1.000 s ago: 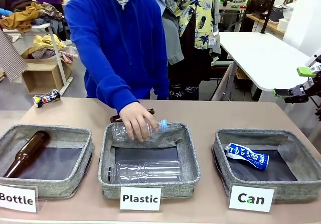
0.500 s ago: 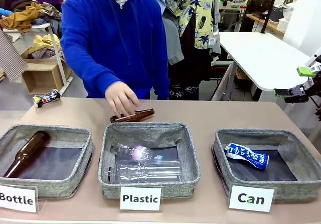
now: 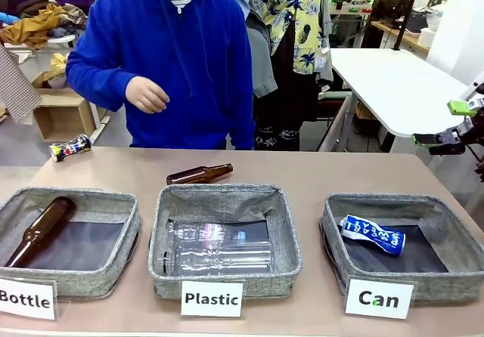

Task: Sort the can waste into the basket.
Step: Pick up the can waste from the table and place it in the right Fabric basket.

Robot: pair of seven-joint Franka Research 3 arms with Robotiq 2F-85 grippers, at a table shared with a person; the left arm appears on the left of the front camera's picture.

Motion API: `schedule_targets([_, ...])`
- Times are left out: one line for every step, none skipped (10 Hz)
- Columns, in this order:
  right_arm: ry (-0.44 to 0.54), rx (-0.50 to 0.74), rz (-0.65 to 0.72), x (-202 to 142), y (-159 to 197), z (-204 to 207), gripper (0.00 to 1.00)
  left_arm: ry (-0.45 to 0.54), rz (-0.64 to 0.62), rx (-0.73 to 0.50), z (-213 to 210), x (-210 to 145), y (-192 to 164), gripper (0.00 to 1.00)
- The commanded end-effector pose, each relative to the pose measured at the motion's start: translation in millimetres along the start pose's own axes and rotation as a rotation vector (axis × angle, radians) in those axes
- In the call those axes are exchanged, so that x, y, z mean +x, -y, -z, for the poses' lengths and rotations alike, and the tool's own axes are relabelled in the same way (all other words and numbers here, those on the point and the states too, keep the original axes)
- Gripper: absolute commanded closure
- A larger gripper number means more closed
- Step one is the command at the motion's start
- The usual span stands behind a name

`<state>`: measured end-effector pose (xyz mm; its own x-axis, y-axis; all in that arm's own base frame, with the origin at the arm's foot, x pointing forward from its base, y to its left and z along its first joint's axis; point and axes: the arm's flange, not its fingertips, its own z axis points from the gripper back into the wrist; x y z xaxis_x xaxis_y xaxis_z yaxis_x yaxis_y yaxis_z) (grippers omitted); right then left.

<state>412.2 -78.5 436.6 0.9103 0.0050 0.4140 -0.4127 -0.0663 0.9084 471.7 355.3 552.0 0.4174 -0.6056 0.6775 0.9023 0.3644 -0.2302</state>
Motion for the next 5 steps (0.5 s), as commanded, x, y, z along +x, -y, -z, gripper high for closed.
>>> schedule_targets([-0.010,0.003,-0.016,-2,-3,-1,0.00,-0.007,0.008,0.020,12,4,10,0.00])
schedule_targets([-0.010,0.003,-0.016,-2,-3,-1,0.00,-0.047,0.014,0.015,20,18,4,0.00])
schedule_targets([-0.010,0.003,-0.016,-2,-3,-1,0.00,-0.093,0.001,0.017,32,37,-4,0.00])
schedule_targets([-0.010,0.003,-0.016,-2,-3,-1,0.00,-0.163,0.017,-0.011,47,60,-16,0.00])
schedule_targets([-0.010,0.003,-0.016,-2,-3,-1,0.00,-0.204,-0.006,-0.029,65,82,-33,0.00])
